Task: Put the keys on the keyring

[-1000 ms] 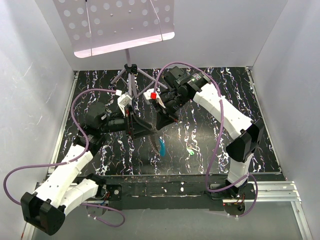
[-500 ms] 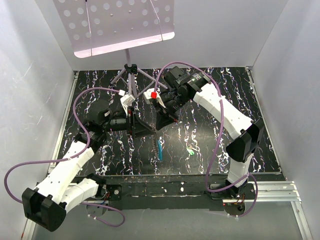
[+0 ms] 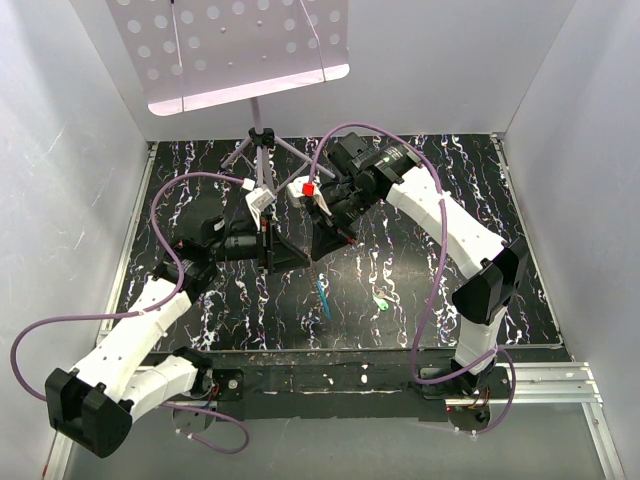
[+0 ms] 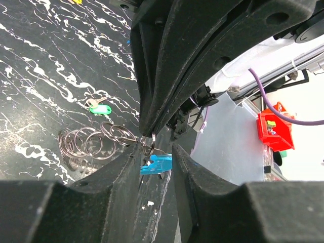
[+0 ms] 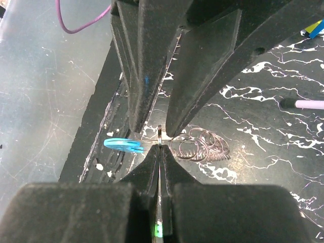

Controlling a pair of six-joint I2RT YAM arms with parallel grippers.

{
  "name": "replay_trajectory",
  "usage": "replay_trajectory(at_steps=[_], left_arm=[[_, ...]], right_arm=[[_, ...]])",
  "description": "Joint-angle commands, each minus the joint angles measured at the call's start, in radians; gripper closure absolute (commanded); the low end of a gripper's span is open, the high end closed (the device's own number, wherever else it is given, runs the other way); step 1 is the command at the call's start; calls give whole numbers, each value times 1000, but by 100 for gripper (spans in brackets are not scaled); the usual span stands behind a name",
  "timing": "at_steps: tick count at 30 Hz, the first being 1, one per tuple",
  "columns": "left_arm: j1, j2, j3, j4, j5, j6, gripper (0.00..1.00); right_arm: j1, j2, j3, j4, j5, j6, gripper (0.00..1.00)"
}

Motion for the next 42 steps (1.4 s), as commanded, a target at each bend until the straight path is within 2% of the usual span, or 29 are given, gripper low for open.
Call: replay_trajectory(at_steps=[1,17,22,25,29,30,33,35,38,42], left_arm=[[-14,-7,43,-19,-28,32,73],[-47,13,70,-82,-80,84,77],[-51,13,73,-99,-92,98,87],[-51,12,75,-99,-103,104,100],[-51,-34,53,-93,-143,132,100],[-51,-55,35,-78,-155,136,100],[-51,-149,-43,14,-183,144,100],[-51,-227,-116,135,-195,137,100],[-51,-339,-251,412,-215,94,100],[-51,-395,-380,816,-292,-24,100]], right_arm=[[6,-2,45,-249,-53,9,99],[7,3,45,-249,-60,12,99],[7,5,43,-250,-61,11,99],[10,3,42,-252,-64,12,99],[12,-2,43,-250,-69,20,99],[10,-5,46,-246,-69,26,94],[4,-14,87,-250,-66,49,71],[-23,-28,136,-253,-69,70,60],[-97,-57,209,-253,-118,89,50],[-152,-104,226,-229,-248,68,49]])
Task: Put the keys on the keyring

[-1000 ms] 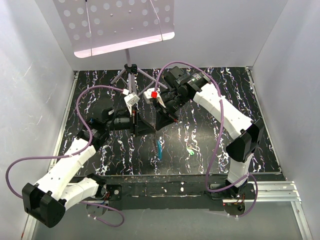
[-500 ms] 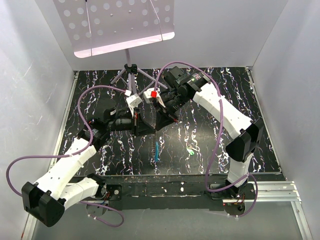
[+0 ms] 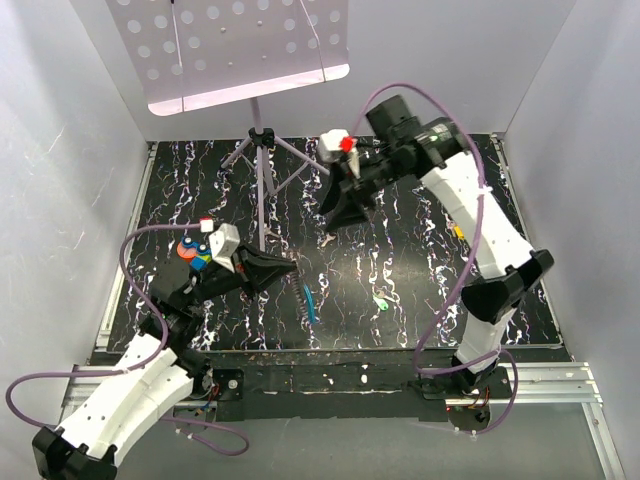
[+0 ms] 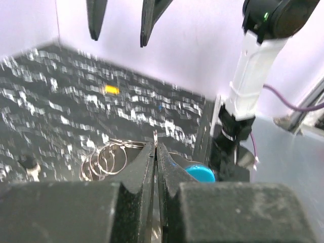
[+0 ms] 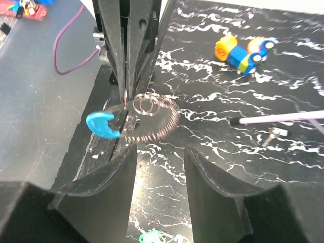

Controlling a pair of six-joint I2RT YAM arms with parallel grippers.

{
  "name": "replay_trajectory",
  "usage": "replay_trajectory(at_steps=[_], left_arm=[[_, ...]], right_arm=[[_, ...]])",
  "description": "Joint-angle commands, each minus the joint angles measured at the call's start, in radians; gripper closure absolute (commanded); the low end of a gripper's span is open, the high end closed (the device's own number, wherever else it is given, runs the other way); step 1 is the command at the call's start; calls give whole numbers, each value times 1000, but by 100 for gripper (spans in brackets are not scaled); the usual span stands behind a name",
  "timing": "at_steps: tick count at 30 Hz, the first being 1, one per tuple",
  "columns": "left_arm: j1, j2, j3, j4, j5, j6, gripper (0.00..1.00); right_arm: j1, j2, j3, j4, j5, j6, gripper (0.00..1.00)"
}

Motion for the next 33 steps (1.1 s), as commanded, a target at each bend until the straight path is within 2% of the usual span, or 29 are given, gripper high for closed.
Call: replay_trajectory(at_steps=[1,5,8,14,20,26,33], left_arm=[[1,-16,-95,587,-101,-146,100],[1,99,-88,847,-100,-295,100],[1,166,-82,970,-116,-372,100],[1,210,-62,1007,-113,-413,100],[1,222,-59,1004,-112,-436,100],[1,224,-63,989,-118,-436,100],[-1,222,-68,969,-123,-433,100]], right_arm=[[-53,-106,14,-202,-184,-17,49],[-50,-169,-119,-122,-274,-62,50],[-48,-177,-132,-88,-285,-30,50],[-22,-166,-109,-9,-265,73,54],[12,-143,-104,143,-183,248,64],[36,-108,-72,215,-150,334,71],[65,-86,-64,251,-124,381,72]])
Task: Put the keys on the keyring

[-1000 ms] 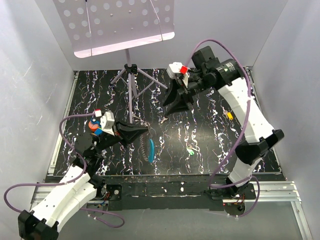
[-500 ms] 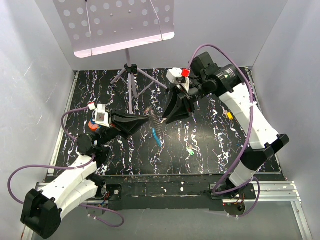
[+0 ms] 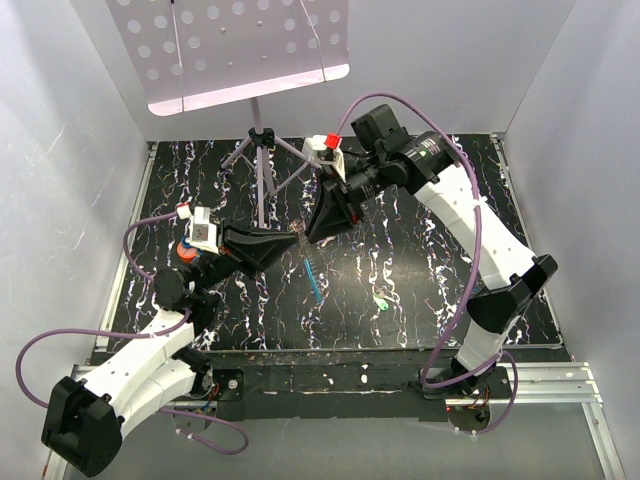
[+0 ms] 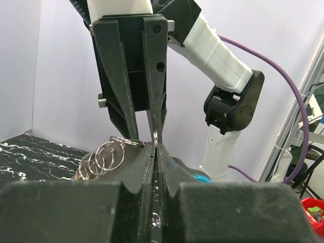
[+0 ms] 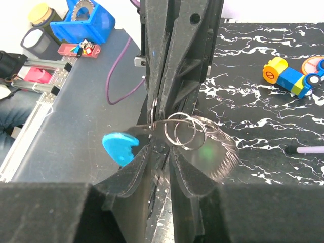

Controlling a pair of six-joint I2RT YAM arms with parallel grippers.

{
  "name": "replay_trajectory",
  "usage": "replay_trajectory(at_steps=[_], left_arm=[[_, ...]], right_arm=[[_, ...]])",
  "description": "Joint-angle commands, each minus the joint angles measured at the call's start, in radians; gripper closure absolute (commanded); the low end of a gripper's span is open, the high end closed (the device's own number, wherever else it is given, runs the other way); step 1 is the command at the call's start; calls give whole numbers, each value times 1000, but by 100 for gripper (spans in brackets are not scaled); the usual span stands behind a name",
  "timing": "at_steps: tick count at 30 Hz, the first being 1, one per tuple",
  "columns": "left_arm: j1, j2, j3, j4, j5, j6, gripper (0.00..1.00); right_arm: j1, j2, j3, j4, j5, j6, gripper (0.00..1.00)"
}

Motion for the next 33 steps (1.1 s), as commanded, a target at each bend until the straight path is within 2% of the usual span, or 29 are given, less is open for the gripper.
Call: replay_trajectory(at_steps=[1,21,29,33], left_arm=[[-1,-7,25,15,-32,3,100],[-2,-38,18,-67,-55,33,100],[-2,-50,19,-113,-58,61,100],[-2,-56,21,-128,-58,66,100]], right_arm=[[18,-1,46,58,6,59,72],[35,11,55,105,41,129,68],[42,12,49,131,56,165,76],[42,14,43,156,67,189,89]])
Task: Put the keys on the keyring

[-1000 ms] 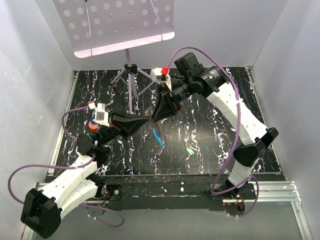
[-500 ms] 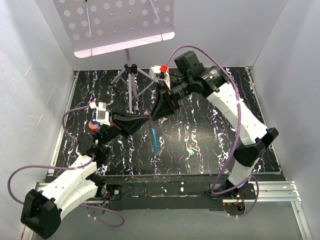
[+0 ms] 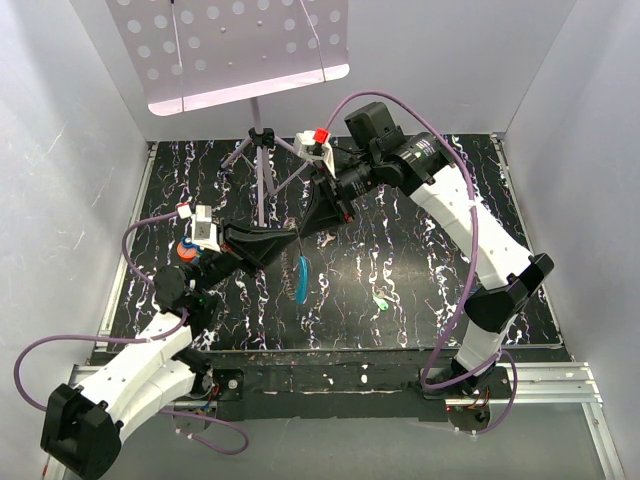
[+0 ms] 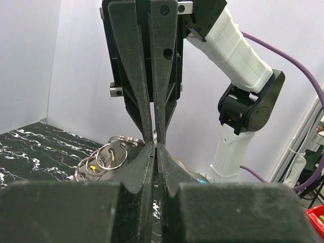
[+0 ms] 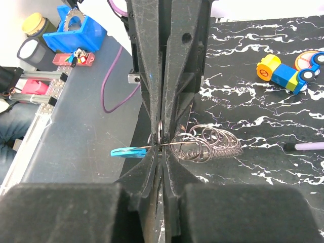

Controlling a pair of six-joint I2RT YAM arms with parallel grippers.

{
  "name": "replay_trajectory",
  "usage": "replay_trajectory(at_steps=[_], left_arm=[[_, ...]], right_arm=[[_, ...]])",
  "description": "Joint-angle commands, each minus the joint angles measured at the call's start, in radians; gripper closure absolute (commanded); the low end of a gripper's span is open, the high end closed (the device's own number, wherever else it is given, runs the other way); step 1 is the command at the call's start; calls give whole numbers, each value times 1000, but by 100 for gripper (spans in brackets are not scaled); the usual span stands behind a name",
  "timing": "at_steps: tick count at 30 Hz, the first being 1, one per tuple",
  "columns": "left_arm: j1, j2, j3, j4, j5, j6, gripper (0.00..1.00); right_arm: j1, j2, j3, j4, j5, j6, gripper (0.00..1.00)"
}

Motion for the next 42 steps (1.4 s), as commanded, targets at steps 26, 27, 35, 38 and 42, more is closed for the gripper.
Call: replay_trajectory(at_steps=[26,27,35,38,42], left_arm=[[45,-187,324,-1163,315,333,22],[47,-161,323,-1140,348,315,22],[52,-42,237,-792,383,135,23],[52,-15,229,-772,370,111,25],[52,2,232,-755,364,85,30]], right_arm=[[25,-56,-127,-383,186,-512,99],[30,-53,-126,-395,186,-524,99],[47,-30,-115,-428,151,-543,99],[47,-19,-108,-435,138,-540,99],[48,-4,-97,-441,127,-534,99]])
